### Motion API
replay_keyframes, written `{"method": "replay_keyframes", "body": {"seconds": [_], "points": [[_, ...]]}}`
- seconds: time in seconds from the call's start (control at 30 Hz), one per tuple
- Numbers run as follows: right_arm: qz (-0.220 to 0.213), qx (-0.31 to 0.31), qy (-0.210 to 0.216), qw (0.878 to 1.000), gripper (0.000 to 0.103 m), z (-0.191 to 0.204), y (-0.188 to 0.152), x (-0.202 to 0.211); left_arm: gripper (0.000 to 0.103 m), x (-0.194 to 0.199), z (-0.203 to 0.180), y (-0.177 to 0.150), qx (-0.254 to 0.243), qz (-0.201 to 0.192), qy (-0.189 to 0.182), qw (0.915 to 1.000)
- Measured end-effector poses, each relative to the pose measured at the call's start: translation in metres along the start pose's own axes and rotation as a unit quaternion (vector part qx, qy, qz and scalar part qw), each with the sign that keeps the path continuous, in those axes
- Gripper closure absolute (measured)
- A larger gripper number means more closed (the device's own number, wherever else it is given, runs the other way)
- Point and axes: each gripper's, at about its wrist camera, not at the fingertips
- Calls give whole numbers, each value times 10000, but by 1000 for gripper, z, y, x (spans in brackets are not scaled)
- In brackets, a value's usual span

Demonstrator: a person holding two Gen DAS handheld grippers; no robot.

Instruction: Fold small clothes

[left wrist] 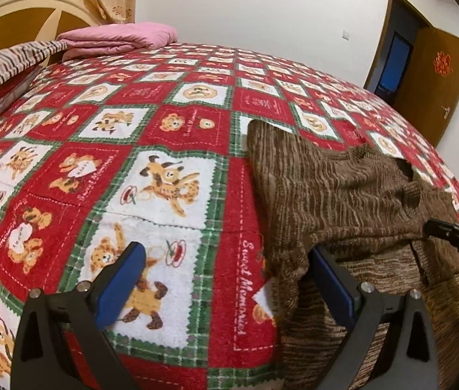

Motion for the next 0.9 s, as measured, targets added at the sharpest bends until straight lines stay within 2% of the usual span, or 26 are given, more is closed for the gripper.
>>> {"method": "replay_keyframes", "body": {"seconds": [0.13, 0.3, 0.47, 0.63, 0.7, 0.73, 0.77, 0.83, 0.9], "points": [[-95, 178, 163, 9997, 102, 9, -7, 26, 2, 4, 8, -3, 234, -105, 13, 9997], [59, 266, 280, 9992, 103, 8, -27, 41, 3, 16, 34, -13, 983, -352, 43, 9945], [294, 377, 89, 9988, 103, -2, -50, 24, 2, 15, 31, -12, 933, -330, 127, 9950], [226, -369, 791, 9959, 101, -22, -42, 29, 1, 15, 33, -12, 954, -409, -31, 9946], [153, -511, 837, 9951, 78, -22, -33, 30, 1, 15, 32, -12, 954, -417, -42, 9946], [160, -528, 901, 9944, 51, -20, -29, 28, 1, 15, 33, -11, 962, -430, -61, 9944], [165, -564, 967, 9936, 47, -18, -27, 26, 1, 16, 33, -12, 973, -433, -65, 9943], [286, -597, 1011, 9927, 47, -11, -23, 15, 1, 16, 34, -12, 993, -432, -86, 9941], [324, -428, 639, 9965, 86, -2, -22, 3, 0, 16, 34, -12, 1009, -442, -107, 9939]]}}
Point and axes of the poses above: each gripper's, at about its wrist camera, not at the fingertips, and x roughly against the way its jaws point, z to its left, y to its top, and after that the axes turned 13 degrees about -x, right-handed
